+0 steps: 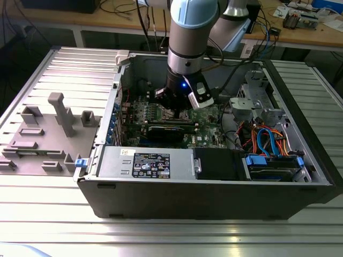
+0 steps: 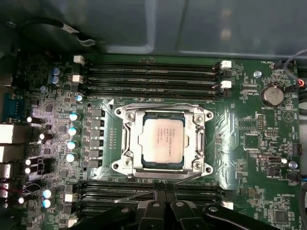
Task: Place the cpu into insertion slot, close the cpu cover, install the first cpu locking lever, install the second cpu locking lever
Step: 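Install the second cpu locking lever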
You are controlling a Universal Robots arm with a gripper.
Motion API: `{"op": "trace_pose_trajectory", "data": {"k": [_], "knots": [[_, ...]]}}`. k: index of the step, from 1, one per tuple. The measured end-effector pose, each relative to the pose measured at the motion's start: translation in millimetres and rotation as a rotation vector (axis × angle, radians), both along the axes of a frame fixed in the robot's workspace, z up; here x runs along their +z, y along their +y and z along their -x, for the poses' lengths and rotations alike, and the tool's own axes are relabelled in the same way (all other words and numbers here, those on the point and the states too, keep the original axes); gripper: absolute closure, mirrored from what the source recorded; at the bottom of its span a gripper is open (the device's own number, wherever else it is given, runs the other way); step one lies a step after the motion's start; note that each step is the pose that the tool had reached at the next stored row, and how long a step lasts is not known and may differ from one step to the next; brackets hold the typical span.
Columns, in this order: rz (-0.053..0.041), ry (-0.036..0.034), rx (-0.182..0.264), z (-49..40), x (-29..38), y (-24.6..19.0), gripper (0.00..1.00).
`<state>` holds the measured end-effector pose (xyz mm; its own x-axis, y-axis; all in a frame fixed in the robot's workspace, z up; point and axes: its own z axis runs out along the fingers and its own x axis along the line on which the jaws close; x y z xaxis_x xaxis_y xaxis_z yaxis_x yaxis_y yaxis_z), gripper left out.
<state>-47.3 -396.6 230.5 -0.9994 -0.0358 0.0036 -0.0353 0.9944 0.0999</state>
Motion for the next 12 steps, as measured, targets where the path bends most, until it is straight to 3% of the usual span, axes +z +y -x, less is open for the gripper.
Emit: {"op": "trace_pose_trajectory", "data": {"k": [4, 5, 6, 7, 12], "knots": [[-0.0144, 0.0000, 0.000, 1.5, -3.4, -2.1, 0.89], [-0.0598, 0.0000, 0.000, 13.2, -7.1, -16.1, 0.89], [-0.0748, 0.0000, 0.003, 20.0, -9.2, -16.3, 0.89], [-0.0802, 0.0002, 0.005, 24.6, -11.3, -16.4, 0.89], [-0.0809, 0.0002, 0.005, 24.7, -11.3, -16.4, 0.89]]}}
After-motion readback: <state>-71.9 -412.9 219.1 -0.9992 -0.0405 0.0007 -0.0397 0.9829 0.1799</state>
